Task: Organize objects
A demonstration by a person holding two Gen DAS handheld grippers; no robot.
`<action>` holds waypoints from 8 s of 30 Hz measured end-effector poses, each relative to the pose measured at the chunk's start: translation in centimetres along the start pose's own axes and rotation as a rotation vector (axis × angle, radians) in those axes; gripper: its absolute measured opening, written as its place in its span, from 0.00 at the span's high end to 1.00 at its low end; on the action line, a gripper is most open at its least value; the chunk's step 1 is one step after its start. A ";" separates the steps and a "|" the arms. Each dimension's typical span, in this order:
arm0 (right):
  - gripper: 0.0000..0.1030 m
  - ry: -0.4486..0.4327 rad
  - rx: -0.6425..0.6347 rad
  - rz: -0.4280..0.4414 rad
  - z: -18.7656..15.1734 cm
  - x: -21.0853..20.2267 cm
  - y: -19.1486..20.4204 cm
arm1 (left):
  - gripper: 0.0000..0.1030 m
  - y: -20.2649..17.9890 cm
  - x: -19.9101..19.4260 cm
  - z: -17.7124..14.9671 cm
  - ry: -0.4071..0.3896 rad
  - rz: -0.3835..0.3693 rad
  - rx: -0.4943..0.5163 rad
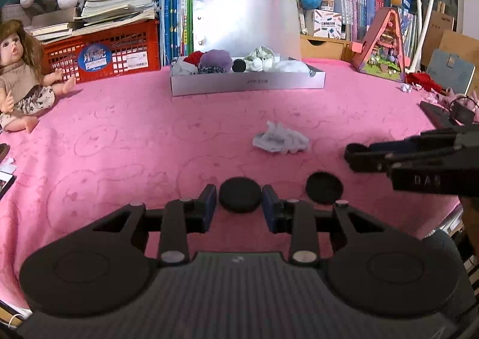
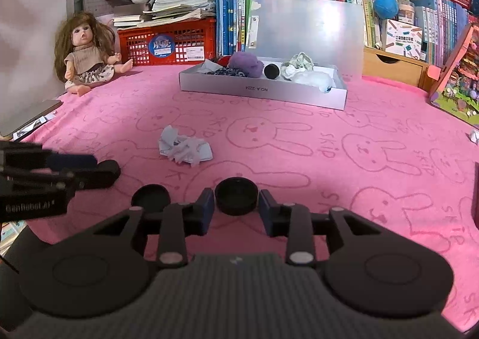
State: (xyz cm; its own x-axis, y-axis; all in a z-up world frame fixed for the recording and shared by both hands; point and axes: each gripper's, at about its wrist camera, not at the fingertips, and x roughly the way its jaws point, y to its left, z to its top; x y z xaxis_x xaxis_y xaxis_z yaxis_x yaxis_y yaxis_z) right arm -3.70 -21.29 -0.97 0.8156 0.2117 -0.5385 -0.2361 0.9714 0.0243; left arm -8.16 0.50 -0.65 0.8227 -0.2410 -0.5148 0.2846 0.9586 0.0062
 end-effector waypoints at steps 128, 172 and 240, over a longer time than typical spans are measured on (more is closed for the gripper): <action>0.64 0.140 0.204 -0.030 18.1 22.6 -9.4 | 0.64 4.8 29.1 22.1 0.041 0.036 -0.081; 0.45 0.133 0.191 -0.077 19.4 23.6 -9.6 | 0.35 5.4 29.5 23.8 0.020 0.093 -0.116; 0.28 -0.049 -0.032 -0.002 1.7 0.8 -0.2 | 0.62 0.7 8.5 7.4 0.082 -0.216 -0.040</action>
State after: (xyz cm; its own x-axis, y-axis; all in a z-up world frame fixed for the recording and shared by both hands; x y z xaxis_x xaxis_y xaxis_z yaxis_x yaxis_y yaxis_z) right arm -2.13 -21.16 0.06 0.8408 0.2160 -0.4964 -0.2511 0.9680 -0.0041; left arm 2.67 -2.01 1.27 0.7017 -0.4296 -0.5684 0.4284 0.8918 -0.1452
